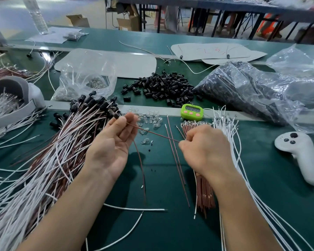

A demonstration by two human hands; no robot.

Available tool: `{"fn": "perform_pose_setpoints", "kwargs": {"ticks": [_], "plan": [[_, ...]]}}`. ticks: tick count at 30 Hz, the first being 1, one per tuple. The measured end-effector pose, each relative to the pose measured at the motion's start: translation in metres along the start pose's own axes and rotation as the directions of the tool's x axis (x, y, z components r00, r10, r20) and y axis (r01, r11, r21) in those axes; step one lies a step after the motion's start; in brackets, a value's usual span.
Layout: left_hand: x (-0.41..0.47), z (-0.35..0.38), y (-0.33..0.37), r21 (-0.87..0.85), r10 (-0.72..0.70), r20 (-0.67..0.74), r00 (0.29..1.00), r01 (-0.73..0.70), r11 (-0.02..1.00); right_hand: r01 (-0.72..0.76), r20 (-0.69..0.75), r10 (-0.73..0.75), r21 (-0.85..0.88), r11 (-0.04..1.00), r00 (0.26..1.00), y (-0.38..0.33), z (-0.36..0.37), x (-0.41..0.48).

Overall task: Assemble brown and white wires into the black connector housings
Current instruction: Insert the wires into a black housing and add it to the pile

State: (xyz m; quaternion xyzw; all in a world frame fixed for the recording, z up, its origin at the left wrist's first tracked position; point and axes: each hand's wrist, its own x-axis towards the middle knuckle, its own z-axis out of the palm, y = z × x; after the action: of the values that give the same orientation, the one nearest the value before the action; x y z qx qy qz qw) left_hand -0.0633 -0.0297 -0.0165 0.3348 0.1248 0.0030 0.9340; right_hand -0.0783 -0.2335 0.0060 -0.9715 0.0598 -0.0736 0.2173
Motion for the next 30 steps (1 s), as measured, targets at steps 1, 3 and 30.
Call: {"fn": "perform_pose_setpoints", "kwargs": {"ticks": [1, 3, 30], "plan": [[0.0, 0.0, 0.001, -0.003, 0.002, -0.006, 1.0, -0.002, 1.0, -0.064, -0.024, 0.063, -0.05, 0.997, 0.998, 0.003, -0.004, 0.002], [-0.001, 0.002, -0.002, 0.02, -0.006, -0.006, 1.0, 0.007, 1.0, -0.201, -0.086, 0.194, -0.087, 0.976, 0.977, 0.005, -0.01, 0.005], [-0.02, 0.014, -0.026, 0.397, 0.01, 0.17, 0.985, -0.078, 0.914, 0.091, 0.028, -0.158, 0.714, 0.694, 0.987, -0.026, 0.044, -0.016]]}}
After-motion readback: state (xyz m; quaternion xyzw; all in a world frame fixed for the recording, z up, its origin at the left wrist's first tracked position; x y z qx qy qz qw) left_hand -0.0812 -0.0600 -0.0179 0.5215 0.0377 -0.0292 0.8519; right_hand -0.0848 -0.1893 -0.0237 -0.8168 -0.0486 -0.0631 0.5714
